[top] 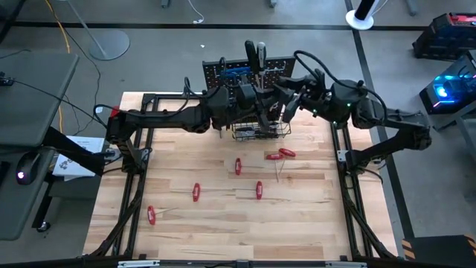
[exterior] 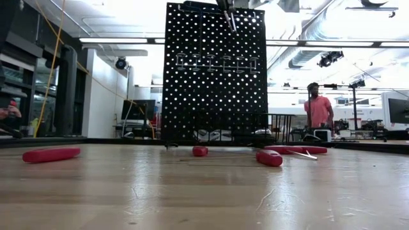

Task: Hang tools onto peg board
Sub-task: Hang the black screwdriver on the pegboard

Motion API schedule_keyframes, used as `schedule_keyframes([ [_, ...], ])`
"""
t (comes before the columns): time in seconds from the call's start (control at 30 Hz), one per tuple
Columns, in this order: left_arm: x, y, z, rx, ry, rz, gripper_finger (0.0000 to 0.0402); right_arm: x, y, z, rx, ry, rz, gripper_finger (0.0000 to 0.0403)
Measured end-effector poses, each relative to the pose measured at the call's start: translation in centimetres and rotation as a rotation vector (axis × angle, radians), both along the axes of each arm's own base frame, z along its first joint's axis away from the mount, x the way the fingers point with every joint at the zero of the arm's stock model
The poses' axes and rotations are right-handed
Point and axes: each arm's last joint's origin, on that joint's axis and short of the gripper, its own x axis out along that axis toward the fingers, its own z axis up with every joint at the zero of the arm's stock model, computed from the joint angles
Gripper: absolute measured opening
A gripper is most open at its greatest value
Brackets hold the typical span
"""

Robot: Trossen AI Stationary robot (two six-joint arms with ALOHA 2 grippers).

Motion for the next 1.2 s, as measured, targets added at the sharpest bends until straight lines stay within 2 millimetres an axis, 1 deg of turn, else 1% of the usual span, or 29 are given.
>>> schedule_keyframes([
  [0.07,0.0,0.0,0.0,-0.002,0.002,0.008,0.0051,0.0,-0.2,0.0,0.019,-0.009,0.001,0.0106],
  [0.2,0.0,0.1,0.0,-0.002,0.002,0.016,0.0051,0.1,-0.5,-0.1,0.017,-0.008,0.004,0.0106],
  [0.37,-0.1,0.2,0.0,0.052,0.027,0.063,0.0052,0.0,-0.6,0.0,-0.005,-0.002,-0.002,0.0106],
  [0.43,-0.4,0.1,0.1,0.060,0.061,0.066,0.0075,-0.1,-0.6,0.1,-0.022,0.004,0.001,0.0106],
  [0.47,-0.7,0.1,0.3,0.057,0.083,0.068,0.0095,-0.3,-0.6,0.2,-0.035,0.005,-0.010,0.0106],
  [0.53,-1.6,0.0,0.3,0.043,0.170,0.073,0.0137,-1.0,-0.7,0.7,-0.059,0.011,-0.054,0.0106],
  [0.57,-2.1,0.0,0.3,0.032,0.220,0.072,0.0156,-1.5,-0.8,1.4,-0.072,-0.003,-0.084,0.0106],
  [0.67,-3.6,-0.2,-0.4,-0.033,0.396,0.067,0.0199,-2.3,-0.8,2.4,-0.108,0.014,-0.114,0.0106],
  [0.77,-5.3,-0.3,-0.9,-0.071,0.545,0.070,0.0220,-2.0,-1.1,3.2,-0.117,-0.001,-0.114,0.0106],
  [0.87,-6.5,-0.8,-1.1,-0.095,0.610,0.067,0.0226,-0.8,-1.8,3.9,-0.108,-0.020,-0.108,0.0106],
  [0.97,-7.2,-1.5,-2.7,-0.131,0.570,0.052,0.0228,0.9,-2.6,4.7,-0.096,-0.008,-0.112,0.0106],
  [1.07,-8.3,-2.5,-4.5,-0.205,0.440,0.048,0.0228,2.7,-3.5,4.9,-0.086,0.073,-0.129,0.0106],
  [1.13,-9.4,-3.2,-5.5,-0.254,0.354,0.068,0.0229,3.4,-4.0,5.3,-0.068,0.108,-0.138,0.0106],
  [1.2,-10.3,-3.7,-6.4,-0.294,0.289,0.095,0.0229,3.5,-4.5,5.6,-0.063,0.146,-0.155,0.0106],
])
